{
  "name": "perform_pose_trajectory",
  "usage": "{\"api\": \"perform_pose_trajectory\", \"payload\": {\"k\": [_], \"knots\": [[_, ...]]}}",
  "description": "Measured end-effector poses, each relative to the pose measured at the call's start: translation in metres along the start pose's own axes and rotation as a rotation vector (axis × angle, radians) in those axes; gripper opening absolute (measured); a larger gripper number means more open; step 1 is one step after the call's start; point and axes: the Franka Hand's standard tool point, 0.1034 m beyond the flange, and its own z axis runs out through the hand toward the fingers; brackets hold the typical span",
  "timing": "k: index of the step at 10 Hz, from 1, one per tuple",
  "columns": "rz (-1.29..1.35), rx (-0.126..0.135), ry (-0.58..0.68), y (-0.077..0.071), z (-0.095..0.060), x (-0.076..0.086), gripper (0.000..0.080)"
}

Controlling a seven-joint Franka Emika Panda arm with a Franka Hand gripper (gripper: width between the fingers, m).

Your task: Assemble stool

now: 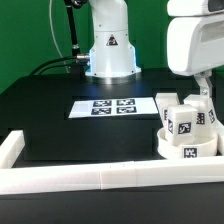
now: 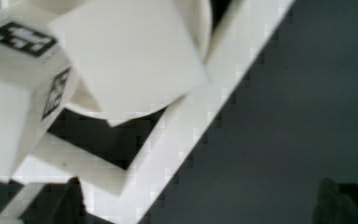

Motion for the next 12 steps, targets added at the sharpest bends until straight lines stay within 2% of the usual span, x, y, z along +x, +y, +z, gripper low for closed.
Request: {"api": "perform_pose_trajectory", "payload": {"k": [1,2,4,6,10,11,12], "knots": [[-0.042,-0.012,0.004,-0.001,0.004,-0.002,0.0649],[-0.019,-0.01,0.0,-0.005,0.008,-0.004,0.0649],[-0.021,-0.022,0.002,-0.001,0.019,-0.009,0.0649],[-0.029,-0.021,-0.006,0.003,0.021,-0.014,0.0649],[-0.077,-0.031,-0.044,0.003,0.026,-0.022,0.0649],[-0.078,-0.027,-0.054,0.001,0.031,-0.026,0.052],[-0.086,-0.03,-0.067,0.001,0.033,-0.028,0.052]]}}
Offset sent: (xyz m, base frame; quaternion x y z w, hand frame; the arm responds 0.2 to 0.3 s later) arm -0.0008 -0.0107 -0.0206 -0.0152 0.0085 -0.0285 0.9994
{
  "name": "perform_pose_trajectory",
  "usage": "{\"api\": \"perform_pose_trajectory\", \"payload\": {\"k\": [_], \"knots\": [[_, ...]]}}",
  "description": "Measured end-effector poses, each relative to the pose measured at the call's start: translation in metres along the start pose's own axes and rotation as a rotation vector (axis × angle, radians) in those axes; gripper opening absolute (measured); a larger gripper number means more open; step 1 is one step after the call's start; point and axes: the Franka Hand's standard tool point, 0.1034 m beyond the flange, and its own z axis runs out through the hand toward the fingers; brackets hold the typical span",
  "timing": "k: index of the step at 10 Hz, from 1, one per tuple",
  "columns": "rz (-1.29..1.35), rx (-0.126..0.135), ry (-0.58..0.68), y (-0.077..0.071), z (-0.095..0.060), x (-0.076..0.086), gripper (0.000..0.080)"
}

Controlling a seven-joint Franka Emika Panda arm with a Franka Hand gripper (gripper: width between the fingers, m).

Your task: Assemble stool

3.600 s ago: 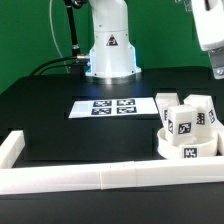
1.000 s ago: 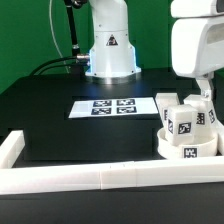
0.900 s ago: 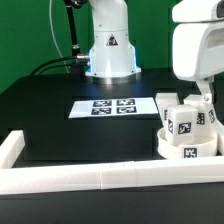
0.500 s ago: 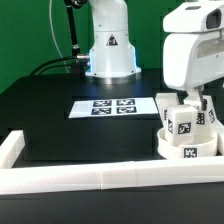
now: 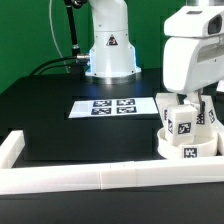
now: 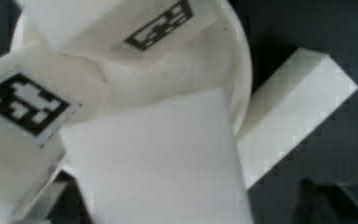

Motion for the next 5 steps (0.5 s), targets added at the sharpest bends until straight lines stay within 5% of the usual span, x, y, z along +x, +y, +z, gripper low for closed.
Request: {"api": "perform_pose_trajectory", "payload": {"k": [1,2,5], "knots": [[-0.012,-0.009,-0.007,0.0003,0.0005,-0.0014,0.0381],[-0.013,-0.012,-0.005,-0.0001,0.0008,-0.0024,0.0337],[0.017,-0.011,-0.004,0.0001,0.0007,-0.0025,0.0337]]}}
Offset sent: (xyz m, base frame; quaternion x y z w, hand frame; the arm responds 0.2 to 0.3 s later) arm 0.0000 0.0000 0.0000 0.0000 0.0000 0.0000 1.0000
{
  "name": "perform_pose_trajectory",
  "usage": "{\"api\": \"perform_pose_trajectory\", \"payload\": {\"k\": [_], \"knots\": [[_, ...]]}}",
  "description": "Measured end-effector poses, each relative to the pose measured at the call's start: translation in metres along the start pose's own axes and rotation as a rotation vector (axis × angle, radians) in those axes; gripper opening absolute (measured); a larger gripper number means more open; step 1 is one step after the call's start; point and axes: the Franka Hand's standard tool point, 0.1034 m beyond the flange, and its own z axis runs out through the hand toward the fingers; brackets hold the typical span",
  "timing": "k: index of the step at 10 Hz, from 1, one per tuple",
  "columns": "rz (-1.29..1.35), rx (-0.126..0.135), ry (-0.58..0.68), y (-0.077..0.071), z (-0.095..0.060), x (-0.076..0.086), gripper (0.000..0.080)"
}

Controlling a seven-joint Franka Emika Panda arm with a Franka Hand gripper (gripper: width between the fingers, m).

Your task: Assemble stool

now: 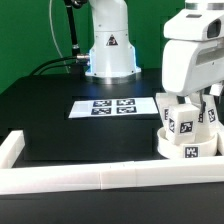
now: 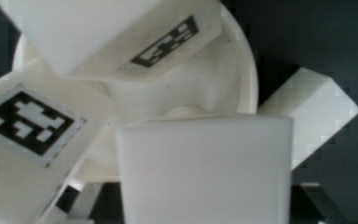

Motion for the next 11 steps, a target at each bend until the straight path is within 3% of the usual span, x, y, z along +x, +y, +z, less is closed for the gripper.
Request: {"api": "perform_pose_trajectory", "payload": {"k": [3,5,8,11], "knots": [[0.109,0.001,0.001,0.0,0.0,0.0,0.0337],[0.385,0.03,0.025,0.007,0.001,0.006,0.0337],[0.884,0.016,0.055,0.009,0.0,0.014,0.0337],[1.074,0.022,0.053,0.011,0.0,0.013,0.0337]]}}
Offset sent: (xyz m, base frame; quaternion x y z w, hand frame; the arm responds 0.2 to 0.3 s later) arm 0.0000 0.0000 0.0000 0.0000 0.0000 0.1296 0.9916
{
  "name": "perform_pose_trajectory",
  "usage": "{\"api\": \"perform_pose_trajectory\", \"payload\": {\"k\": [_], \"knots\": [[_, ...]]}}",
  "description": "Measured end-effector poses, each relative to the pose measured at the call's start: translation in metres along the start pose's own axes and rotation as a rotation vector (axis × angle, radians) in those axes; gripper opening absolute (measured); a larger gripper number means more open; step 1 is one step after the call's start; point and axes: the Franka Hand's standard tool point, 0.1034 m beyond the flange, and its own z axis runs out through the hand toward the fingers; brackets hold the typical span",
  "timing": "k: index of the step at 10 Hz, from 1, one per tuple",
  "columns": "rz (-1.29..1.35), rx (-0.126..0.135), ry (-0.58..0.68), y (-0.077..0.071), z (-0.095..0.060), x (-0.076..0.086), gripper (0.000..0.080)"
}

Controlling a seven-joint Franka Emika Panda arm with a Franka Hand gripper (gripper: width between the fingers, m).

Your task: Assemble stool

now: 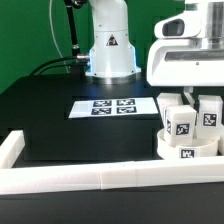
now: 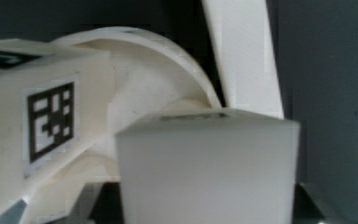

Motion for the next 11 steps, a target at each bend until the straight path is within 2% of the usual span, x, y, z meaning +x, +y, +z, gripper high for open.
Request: {"api": "perform_pose_trajectory", "payload": {"k": [2,3,4,6,7,11], "knots": [[0.142,0.0,0.001,0.0008,-0.0001,0.0007,0.0337],[0.242,0.01,0.006,0.0009,0.0,0.0015,0.0337],[0.401,0.043,0.027,0.0022,0.0009,0.003,0.0337],[0.727,0.084,0.049,-0.0034,0.0007,0.0058,0.0337],[0.736,0.09,0.044,-0.0035,0.0007,0.0062,0.0337],[1.054,0.125,-0.001,-0.0048,0.0006,0.0055,0.0337]]}}
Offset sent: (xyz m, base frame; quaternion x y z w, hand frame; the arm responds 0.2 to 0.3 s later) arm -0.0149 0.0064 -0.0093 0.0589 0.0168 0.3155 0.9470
